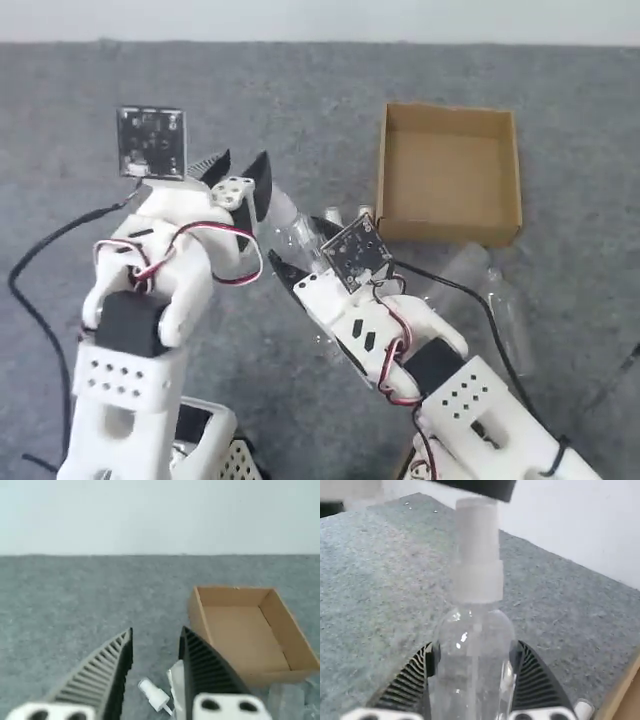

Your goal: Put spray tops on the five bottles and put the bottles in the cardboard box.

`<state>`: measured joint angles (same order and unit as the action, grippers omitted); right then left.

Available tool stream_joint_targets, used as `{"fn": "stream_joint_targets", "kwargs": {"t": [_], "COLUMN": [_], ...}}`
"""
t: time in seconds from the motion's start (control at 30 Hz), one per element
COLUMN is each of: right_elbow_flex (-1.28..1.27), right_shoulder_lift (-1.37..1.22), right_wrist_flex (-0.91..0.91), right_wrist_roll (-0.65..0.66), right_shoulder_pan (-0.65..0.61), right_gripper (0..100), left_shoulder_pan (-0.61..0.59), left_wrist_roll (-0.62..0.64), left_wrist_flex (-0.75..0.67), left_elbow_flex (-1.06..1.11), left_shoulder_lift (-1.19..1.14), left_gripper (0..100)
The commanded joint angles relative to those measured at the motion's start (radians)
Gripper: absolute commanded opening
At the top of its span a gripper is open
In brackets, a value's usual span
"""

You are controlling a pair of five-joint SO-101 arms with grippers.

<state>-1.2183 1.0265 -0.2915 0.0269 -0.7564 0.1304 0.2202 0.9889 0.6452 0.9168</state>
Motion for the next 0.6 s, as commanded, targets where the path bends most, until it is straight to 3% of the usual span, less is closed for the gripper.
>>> {"fn": "stream_joint_targets", "kwargs": {"t": [0.0,0.17,0.37,0.57], "right_elbow_flex": [0.009,0.009,0.017,0.127], "right_shoulder_lift": [0.053,0.053,0.053,0.039], "right_wrist_flex": [-0.004,-0.024,-0.024,-0.035], "right_wrist_roll": [-0.005,-0.005,-0.005,-0.009], "right_shoulder_pan": [0.013,0.013,0.022,0.113], "right_gripper": [0.6,0.6,0.6,0.6], "left_shoulder_pan": [0.025,0.012,-0.133,-0.153], "left_wrist_roll": [-0.011,-0.012,-0.012,-0.066], "left_wrist_flex": [-0.055,-0.051,0.080,0.092], "left_elbow_flex": [0.035,-0.022,-0.216,-0.007], "left_shoulder_lift": [-0.014,-0.006,0.006,0.209], "left_gripper": [14,14,14,15]}}
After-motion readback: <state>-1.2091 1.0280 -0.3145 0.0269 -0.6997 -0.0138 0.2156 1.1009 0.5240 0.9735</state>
